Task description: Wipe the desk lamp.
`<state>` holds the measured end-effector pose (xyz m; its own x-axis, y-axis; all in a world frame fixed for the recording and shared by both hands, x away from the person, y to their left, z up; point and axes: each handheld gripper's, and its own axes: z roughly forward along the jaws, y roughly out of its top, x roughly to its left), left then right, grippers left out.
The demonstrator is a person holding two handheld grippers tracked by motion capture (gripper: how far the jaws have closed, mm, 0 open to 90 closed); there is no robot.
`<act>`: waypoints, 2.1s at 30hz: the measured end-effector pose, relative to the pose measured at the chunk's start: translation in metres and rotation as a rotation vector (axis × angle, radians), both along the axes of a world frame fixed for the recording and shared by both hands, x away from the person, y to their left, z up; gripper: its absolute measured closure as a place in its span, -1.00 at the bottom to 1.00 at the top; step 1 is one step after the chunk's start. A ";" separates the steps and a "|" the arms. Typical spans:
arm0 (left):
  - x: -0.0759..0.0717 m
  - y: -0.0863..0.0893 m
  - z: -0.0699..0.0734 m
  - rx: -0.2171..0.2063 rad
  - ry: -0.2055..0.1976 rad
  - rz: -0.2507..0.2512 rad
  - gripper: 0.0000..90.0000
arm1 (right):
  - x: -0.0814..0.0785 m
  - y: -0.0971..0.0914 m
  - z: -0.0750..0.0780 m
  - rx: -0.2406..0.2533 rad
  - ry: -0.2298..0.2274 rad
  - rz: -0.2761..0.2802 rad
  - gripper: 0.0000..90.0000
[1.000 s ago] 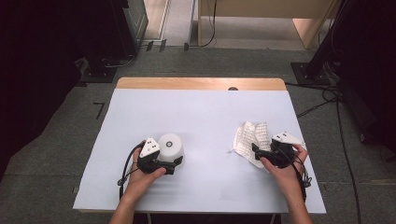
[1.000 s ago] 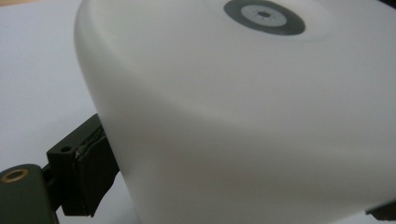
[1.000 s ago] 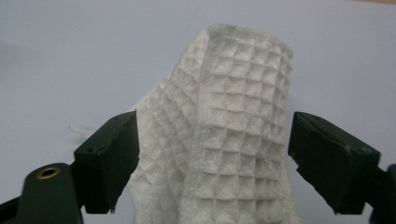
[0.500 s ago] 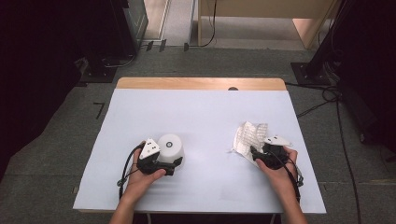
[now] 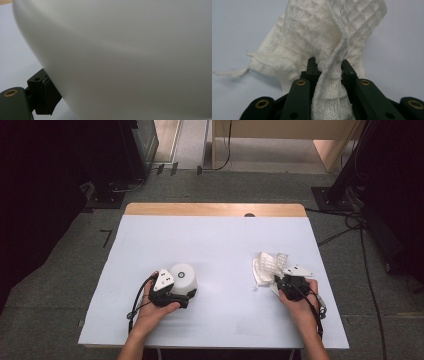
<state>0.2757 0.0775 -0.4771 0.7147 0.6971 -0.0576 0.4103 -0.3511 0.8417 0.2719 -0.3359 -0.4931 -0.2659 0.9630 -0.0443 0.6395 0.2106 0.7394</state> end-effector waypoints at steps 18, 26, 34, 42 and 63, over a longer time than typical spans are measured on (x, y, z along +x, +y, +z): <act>0.007 -0.027 0.028 -0.228 0.076 -0.087 -0.82 | -0.028 0.078 0.088 0.318 -0.222 0.339 0.72; 0.001 -0.039 0.024 -0.218 0.100 -0.134 -0.82 | -0.029 0.115 0.085 0.343 -0.202 0.399 0.71; -0.004 -0.045 0.021 -0.243 0.118 -0.155 -0.82 | -0.028 0.125 0.066 0.302 -0.201 0.424 0.69; -0.002 -0.026 0.025 -0.199 0.077 -0.103 -0.82 | -0.018 0.110 0.044 0.074 -0.102 0.328 0.69; 0.004 -0.003 0.025 -0.208 0.074 -0.020 -0.82 | -0.025 0.120 0.054 0.006 -0.098 0.118 -0.59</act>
<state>0.2800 0.0747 -0.4517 0.7169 0.6502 -0.2515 0.4686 -0.1823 0.8644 0.2474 -0.2155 -0.4389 -0.3720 0.9256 -0.0699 0.5350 0.2753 0.7987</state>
